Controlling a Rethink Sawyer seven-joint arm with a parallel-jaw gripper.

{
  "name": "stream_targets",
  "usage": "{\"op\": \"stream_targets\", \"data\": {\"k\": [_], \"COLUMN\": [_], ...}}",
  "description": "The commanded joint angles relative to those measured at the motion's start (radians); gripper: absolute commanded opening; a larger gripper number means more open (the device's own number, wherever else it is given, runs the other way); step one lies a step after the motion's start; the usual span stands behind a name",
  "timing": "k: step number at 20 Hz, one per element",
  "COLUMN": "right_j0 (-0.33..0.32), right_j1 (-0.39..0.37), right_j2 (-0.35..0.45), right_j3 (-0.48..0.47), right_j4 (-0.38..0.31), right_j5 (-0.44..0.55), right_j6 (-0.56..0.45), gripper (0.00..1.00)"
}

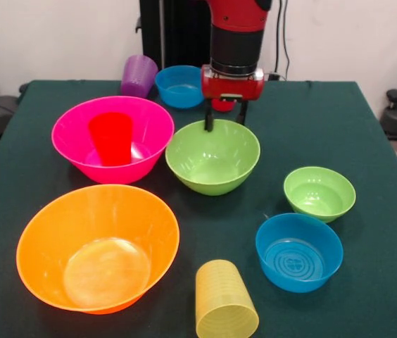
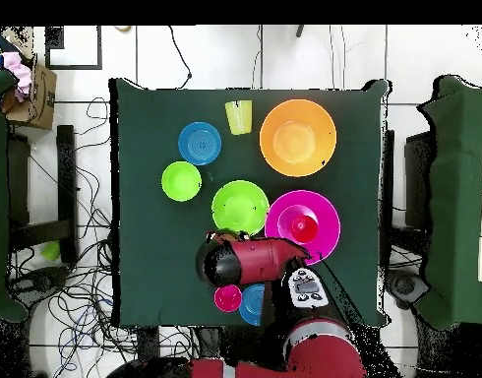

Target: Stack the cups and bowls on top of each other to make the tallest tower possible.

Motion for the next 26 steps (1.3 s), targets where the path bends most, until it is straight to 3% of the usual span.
{"op": "stream_targets", "data": {"k": [1,5,6,19,26], "right_j0": [0.01,-0.004,-0.005,-0.023,-0.056], "right_j1": [0.034,0.035,0.035,0.026,0.002], "right_j2": [0.08,0.096,0.097,0.11,0.147], "right_j3": [-0.074,-0.067,-0.068,-0.052,-0.034], "right_j4": [-0.069,-0.076,-0.078,-0.091,-0.087], "right_j5": [0.025,0.018,0.01,0.012,0.072], "right_j6": [-0.002,0.0,0.006,0.004,-0.027], "gripper": [1.0,1.0,0.0,0.0,0.0]}}
